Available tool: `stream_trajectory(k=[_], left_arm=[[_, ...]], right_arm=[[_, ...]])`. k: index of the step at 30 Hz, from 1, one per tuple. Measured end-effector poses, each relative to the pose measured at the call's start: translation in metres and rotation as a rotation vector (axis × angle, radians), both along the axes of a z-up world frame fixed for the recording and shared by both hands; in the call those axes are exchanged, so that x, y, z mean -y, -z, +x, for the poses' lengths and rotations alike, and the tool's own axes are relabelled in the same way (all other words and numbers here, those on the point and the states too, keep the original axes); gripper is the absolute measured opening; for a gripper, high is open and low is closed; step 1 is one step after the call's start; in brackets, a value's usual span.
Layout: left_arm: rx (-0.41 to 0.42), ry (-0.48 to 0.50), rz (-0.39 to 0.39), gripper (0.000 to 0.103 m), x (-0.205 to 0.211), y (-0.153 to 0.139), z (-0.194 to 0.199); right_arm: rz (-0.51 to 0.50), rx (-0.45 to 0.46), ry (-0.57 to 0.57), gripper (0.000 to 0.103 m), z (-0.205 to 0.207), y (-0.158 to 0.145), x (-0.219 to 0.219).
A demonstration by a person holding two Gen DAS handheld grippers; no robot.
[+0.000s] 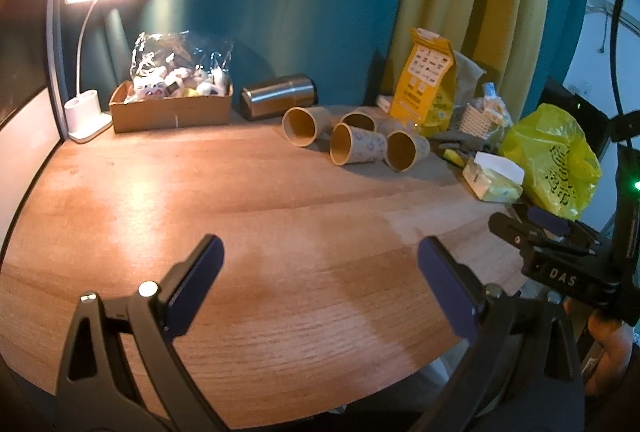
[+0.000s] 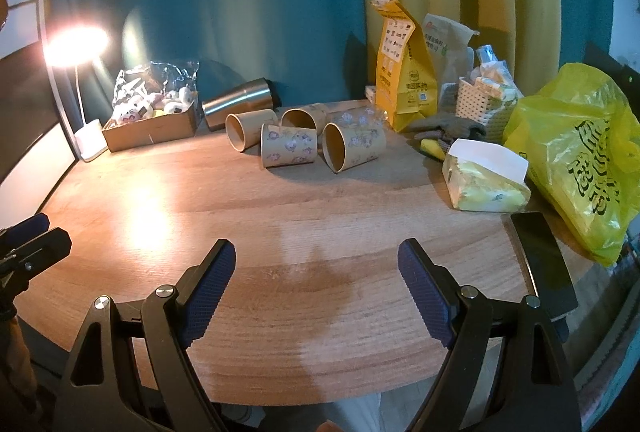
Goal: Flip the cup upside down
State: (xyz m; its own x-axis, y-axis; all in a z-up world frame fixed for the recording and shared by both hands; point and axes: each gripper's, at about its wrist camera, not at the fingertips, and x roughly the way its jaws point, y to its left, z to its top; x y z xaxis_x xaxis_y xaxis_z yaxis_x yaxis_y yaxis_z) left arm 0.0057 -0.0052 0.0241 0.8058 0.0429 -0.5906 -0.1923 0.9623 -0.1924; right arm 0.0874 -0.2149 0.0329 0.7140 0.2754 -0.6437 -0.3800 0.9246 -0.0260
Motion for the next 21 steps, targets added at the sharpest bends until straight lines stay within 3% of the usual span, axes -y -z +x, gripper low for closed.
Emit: stream_trajectory(k=[21], left_arm=[[-0.003, -0.006, 0.007, 0.099, -0.0005, -0.0011, 0.0047]], right_arm=[[0.014, -0.005, -0.002, 0.086, 0.0082, 0.0032, 0.0025]])
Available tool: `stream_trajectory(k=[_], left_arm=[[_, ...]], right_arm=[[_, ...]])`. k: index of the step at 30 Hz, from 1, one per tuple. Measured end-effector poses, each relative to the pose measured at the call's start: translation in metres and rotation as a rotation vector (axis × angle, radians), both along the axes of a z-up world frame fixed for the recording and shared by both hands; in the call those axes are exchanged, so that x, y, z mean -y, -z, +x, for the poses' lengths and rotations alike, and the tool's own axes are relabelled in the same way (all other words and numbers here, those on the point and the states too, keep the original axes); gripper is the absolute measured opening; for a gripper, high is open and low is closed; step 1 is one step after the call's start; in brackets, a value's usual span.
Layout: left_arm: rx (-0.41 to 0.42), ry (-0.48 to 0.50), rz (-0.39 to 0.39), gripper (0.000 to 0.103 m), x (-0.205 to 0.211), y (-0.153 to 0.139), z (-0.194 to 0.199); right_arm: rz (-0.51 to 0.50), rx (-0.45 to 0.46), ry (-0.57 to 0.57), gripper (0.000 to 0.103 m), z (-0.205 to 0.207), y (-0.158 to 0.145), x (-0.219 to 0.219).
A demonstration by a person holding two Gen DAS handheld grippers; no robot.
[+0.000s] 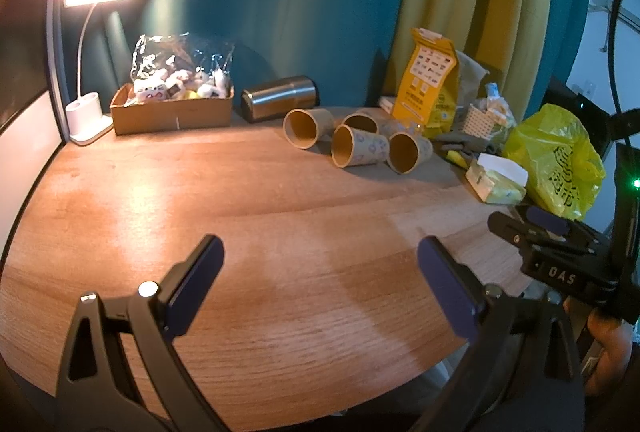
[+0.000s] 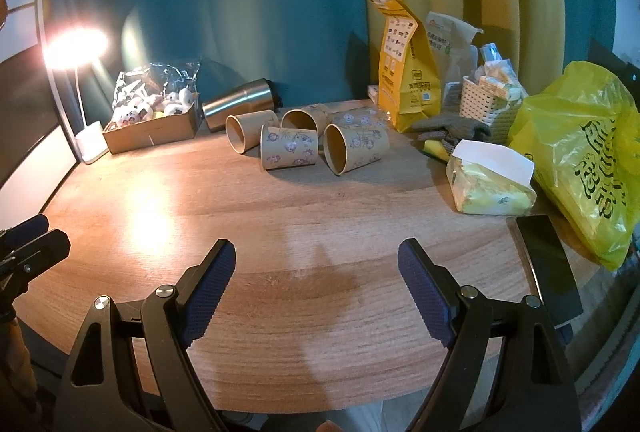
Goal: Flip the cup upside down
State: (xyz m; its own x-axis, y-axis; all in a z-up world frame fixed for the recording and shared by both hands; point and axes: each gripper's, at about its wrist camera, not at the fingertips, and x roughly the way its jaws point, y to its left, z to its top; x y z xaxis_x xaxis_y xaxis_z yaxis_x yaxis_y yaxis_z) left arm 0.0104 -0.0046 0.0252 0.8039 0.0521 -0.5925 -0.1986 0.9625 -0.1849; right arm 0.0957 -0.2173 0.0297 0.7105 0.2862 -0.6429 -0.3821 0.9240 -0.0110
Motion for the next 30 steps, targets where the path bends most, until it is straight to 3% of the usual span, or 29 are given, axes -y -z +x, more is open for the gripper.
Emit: stream_trajectory(k=[9, 17, 24, 30], left_arm=[[-0.005, 0.004, 0.003, 0.099, 0.000, 0.000, 0.004], [-0.059, 0.007, -0.004, 0.099, -0.003, 0.007, 0.024], [-0.172, 0.063, -0.012, 0.099, -0.014, 0.017, 0.080], [-0.272, 0.170, 0.020, 0.099, -0.014, 0.012, 0.154]], right_arm=[[0.006, -0.004, 0.001, 0.086, 0.004, 0.002, 0.000], [0.016, -0.014, 0.015, 0.086, 0.021, 0.006, 0.005], [0.043, -0.048, 0.041, 0.086, 0.058, 0.016, 0.014], [0.058, -0.108, 0.068, 0.086, 0.106, 0.031, 0.019]])
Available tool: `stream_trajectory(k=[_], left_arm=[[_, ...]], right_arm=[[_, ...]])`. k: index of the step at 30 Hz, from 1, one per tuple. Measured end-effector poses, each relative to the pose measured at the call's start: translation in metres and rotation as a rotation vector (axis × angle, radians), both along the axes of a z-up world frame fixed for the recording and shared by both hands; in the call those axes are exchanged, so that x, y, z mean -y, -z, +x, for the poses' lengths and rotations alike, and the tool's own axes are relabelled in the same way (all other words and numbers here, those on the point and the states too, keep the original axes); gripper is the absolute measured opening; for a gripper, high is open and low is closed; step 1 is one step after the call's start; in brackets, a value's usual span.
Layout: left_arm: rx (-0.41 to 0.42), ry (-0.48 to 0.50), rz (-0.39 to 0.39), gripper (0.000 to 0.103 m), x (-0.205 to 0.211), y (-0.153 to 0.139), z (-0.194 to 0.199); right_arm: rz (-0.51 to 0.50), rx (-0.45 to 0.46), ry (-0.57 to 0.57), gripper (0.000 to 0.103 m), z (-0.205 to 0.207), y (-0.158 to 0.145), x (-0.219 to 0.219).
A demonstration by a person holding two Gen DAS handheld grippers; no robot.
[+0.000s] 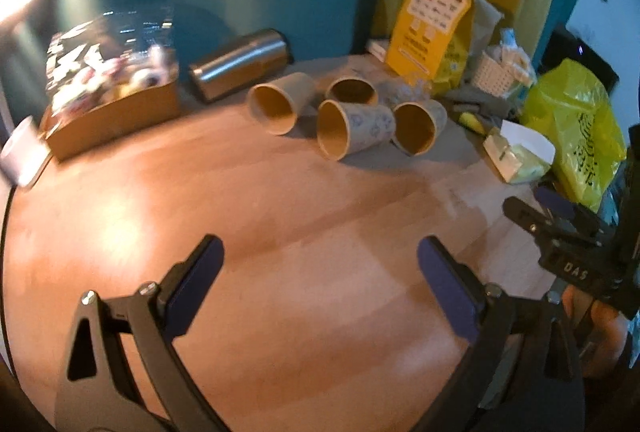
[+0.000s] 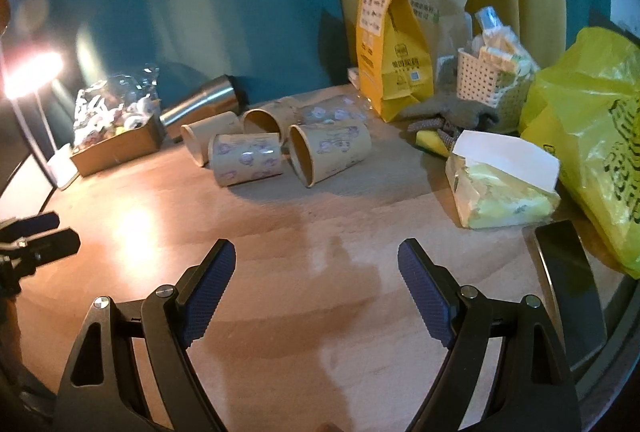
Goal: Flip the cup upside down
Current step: 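Reach the left tool to a lying drawn paper cup and close on it, then lift the paper cup off the table with the left tool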
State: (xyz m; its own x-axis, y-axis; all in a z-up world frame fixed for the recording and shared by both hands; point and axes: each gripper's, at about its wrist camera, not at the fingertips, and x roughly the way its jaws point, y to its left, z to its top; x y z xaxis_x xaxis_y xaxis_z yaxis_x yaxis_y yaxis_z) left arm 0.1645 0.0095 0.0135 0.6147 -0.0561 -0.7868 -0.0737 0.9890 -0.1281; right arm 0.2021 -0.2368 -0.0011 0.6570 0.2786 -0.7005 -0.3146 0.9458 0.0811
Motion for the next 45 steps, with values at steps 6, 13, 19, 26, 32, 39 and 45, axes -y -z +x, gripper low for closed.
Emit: stream_trajectory(k=[6, 13, 19, 26, 32, 39, 45], left_arm=[[-0.058, 0.100, 0.059, 0.099, 0.005, -0.007, 0.088], [-0.145, 0.164, 0.030, 0.099, 0.011, 0.007, 0.195], [-0.200, 0.196, 0.014, 0.099, 0.024, 0.021, 0.265], [-0.293, 0.216, 0.061, 0.098, 0.034, 0.050, 0.301], [-0.345, 0.226, 0.054, 0.074, 0.033, 0.070, 0.309], [-0.313, 0.220, 0.031, 0.067, 0.031, 0.064, 0.308], [-0.251, 0.213, 0.000, 0.067, 0.030, 0.030, 0.277]], right_arm=[[0.038, -0.064, 0.051, 0.086, 0.050, 0.015, 0.014], [0.069, -0.096, 0.073, 0.086, 0.086, 0.026, 0.024], [0.083, -0.123, 0.081, 0.086, 0.105, 0.036, 0.029], [0.103, -0.142, 0.073, 0.086, 0.122, 0.042, 0.033], [0.121, -0.143, 0.070, 0.086, 0.126, 0.045, 0.036], [0.123, -0.138, 0.080, 0.086, 0.122, 0.041, 0.038], [0.124, -0.103, 0.082, 0.086, 0.103, 0.025, 0.036]])
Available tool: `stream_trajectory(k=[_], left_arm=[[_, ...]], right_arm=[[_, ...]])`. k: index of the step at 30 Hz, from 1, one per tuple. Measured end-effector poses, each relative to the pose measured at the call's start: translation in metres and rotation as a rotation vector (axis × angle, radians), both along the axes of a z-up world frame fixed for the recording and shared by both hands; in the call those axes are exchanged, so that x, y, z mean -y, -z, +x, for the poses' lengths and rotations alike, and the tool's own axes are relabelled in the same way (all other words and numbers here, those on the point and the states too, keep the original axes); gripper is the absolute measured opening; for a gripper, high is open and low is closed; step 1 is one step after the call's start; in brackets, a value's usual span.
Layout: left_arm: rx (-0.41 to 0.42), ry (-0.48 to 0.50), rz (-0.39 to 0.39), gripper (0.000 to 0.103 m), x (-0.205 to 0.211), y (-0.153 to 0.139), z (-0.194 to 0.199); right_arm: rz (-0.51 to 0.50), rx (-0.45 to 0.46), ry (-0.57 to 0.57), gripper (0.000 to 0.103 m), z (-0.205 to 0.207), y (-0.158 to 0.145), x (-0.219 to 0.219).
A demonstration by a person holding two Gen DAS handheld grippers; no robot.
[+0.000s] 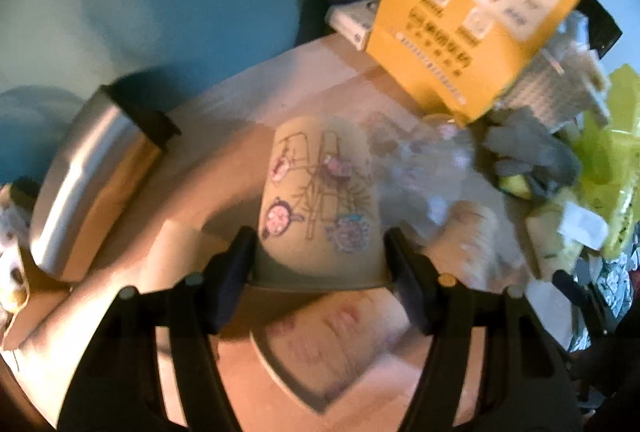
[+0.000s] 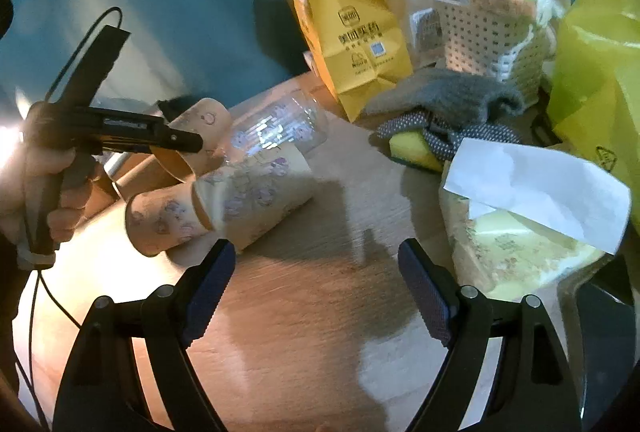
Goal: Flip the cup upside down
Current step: 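Lift the paper cup off the table with the left tool, then close the right tool on the cup while the left tool opens and releases it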
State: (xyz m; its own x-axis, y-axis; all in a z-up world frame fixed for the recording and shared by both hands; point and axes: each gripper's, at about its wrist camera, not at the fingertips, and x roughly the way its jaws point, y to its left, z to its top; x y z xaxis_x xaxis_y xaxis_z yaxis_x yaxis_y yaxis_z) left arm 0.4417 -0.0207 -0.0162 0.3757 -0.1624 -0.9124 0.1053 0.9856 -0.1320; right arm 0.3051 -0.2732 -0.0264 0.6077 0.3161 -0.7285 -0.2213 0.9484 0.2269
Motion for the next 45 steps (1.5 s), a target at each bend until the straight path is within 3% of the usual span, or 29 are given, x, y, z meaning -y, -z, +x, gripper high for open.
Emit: stream_trajectory(k=[7, 12, 16, 20, 28, 36, 45], left_arm=[[0.079, -0.029, -0.039, 0.067, -0.003, -0.045, -0.073], [0.079, -0.054, -0.067, 0.067, -0.002, -0.050, -0.136], [0.066, -0.126, -0.076, 0.067, -0.005, -0.041, -0.203], [0.045, -0.194, -0.134, 0.067, -0.011, -0.026, -0.263], [0.013, -0.450, -0.288, 0.068, -0.032, 0.017, -0.380], [0.019, -0.542, -0.341, 0.068, -0.041, 0.037, -0.423], [0.016, -0.523, -0.364, 0.074, -0.049, 0.044, -0.426]], right_arm=[[0.010, 0.034, -0.029, 0.086, -0.035, -0.023, -0.012], [0.014, 0.038, -0.070, 0.086, -0.065, -0.030, -0.024], [0.030, 0.012, -0.106, 0.086, -0.089, -0.026, -0.035], [0.040, -0.026, -0.158, 0.086, -0.114, -0.019, -0.048], [0.003, -0.091, -0.288, 0.086, -0.154, -0.007, -0.083], [-0.045, -0.124, -0.401, 0.086, -0.174, -0.008, -0.123], [-0.077, -0.186, -0.467, 0.086, -0.179, -0.002, -0.160]])
